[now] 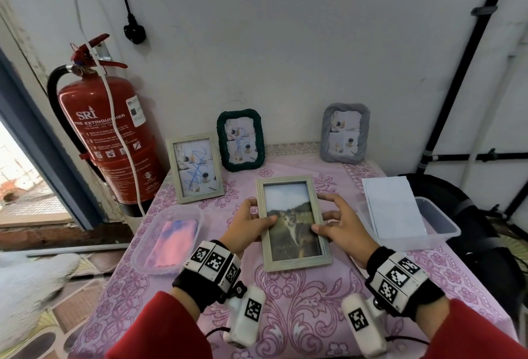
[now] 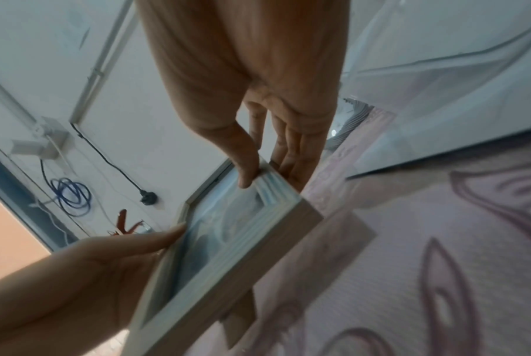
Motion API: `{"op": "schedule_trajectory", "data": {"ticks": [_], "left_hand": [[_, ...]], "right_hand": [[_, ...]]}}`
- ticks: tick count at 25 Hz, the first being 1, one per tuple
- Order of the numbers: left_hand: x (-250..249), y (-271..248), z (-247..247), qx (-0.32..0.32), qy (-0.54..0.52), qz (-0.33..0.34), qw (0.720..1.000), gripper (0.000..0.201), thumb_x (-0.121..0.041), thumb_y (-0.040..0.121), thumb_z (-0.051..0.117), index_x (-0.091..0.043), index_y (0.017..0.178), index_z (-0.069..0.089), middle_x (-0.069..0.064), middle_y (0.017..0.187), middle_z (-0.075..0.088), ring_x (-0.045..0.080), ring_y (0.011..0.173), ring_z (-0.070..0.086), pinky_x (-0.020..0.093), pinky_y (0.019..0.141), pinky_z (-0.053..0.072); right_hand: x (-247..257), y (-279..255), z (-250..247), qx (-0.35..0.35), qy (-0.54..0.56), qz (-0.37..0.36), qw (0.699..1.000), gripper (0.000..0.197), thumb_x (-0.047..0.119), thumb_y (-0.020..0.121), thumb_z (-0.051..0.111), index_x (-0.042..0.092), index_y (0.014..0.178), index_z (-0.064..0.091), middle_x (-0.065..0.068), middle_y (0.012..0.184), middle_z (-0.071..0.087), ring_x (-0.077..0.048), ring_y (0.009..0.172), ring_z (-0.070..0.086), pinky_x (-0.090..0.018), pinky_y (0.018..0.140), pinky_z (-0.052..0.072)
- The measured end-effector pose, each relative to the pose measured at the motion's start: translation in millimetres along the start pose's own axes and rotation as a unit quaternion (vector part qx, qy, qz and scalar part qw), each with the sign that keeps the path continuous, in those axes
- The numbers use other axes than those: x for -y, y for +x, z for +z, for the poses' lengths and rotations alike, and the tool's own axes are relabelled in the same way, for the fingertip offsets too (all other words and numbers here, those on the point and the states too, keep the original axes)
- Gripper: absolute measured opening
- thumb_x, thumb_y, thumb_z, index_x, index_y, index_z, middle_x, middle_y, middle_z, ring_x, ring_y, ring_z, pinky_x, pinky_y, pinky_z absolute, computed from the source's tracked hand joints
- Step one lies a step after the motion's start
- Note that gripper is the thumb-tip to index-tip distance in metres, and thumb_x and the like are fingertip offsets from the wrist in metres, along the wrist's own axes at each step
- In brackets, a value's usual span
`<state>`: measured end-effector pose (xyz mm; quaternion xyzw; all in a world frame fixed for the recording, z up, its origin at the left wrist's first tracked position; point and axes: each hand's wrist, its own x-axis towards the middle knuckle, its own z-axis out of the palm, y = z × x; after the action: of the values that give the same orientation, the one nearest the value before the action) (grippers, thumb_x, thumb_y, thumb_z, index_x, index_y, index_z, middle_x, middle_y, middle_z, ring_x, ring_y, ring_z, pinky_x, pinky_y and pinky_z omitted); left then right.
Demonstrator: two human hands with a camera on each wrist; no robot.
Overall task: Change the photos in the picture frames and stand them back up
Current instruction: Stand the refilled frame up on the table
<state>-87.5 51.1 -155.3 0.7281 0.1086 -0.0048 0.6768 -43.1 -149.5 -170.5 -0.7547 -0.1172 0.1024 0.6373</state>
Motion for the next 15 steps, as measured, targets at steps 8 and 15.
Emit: {"op": "schedule_trajectory", "data": {"ticks": [8,15], "left_hand": [[-27,10,4,-0.045,-0.057,0.082,0.994,0.03,-0.052,0.096,0.029,-0.03,0.104,0.049,-0.001,0.093,0.062,0.011,0.075,0.06,0.027,0.066,0.048],[-47,49,4,-0.031,-0.068,0.134,0.988,0.028,-0.039,0.098,0.034,-0.017,0.102,0.051,0.014,0.099,0.055,0.022,0.088,0.053,0.041,0.078,0.046]], "right_hand": [[28,4,-3,-0.036,0.039,-0.075,0.996,0.061,-0.01,0.08,0.062,0.03,0.124,0.048,-0.005,0.09,0.063,-0.007,0.063,0.061,-0.015,0.061,0.049],[43,30,-12,-0.051,0.016,-0.103,0.993,0.058,-0.001,0.082,0.065,0.032,0.124,0.043,-0.005,0.093,0.061,-0.017,0.075,0.062,-0.022,0.069,0.051]]}}
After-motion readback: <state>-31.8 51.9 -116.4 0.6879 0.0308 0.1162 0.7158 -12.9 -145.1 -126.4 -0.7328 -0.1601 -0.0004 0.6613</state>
